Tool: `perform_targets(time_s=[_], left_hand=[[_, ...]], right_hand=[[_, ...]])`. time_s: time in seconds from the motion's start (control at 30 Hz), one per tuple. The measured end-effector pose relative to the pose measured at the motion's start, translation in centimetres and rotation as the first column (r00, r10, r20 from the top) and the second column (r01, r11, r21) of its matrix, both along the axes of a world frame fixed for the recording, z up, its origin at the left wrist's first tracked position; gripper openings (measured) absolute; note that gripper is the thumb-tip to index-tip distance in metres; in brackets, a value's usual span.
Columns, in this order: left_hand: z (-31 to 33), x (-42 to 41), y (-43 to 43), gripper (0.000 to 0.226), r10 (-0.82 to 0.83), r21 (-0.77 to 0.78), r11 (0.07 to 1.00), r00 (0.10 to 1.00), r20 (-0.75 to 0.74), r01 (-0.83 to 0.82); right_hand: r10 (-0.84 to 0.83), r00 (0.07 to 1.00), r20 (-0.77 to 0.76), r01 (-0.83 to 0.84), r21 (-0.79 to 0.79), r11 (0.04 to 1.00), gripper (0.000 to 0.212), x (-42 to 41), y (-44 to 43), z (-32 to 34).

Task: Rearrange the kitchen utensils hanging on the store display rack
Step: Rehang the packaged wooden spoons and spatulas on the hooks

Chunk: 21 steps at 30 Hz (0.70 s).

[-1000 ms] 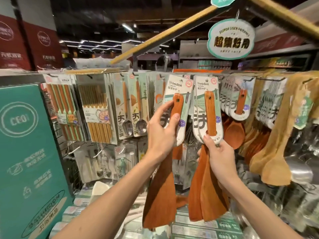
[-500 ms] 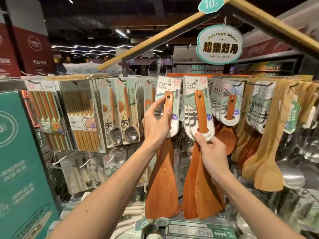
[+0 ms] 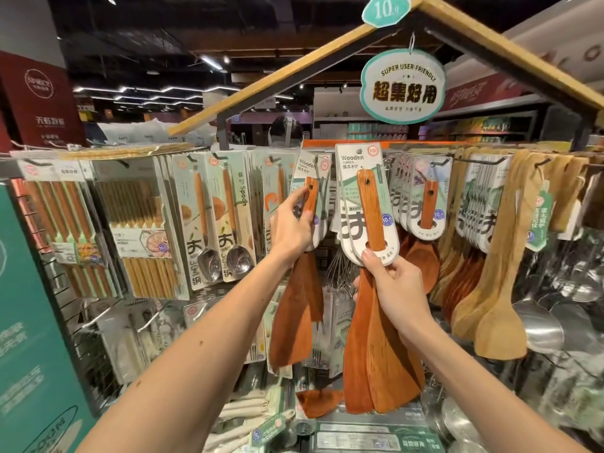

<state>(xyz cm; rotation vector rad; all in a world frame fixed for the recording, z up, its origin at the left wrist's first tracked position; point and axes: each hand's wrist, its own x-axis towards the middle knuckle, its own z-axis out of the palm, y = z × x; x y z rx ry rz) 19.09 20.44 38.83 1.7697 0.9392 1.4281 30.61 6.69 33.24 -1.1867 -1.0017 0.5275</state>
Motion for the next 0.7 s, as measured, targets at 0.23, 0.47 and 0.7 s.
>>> perform_targets(time_s=[0.23,0.47,0.7], left_hand=[[-0.3,-0.1,2.3,0.078,-0.068,-0.065,0.996,0.974,-0.218,0.055],[0.0,-0.2,2.0,0.070,-0.109,-0.110,0.991,0.944,-0.311,0.079],[-0.5,-1.3,-5.9,0.045,-0.119,-0.046,0.993,0.976,-0.184,0.112]], right_hand=[[0.005,1.000,-0.018,-0.006,-0.028,1.000,0.027,0.7,-0.6,-0.4],[0.031,0.998,-0.063,-0.032,-0.012,0.999,0.025,1.1,-2.0,-0.1],[0.115,0.990,-0.082,-0.115,0.015,0.993,0.025,0.8,-3.1,-0.7]])
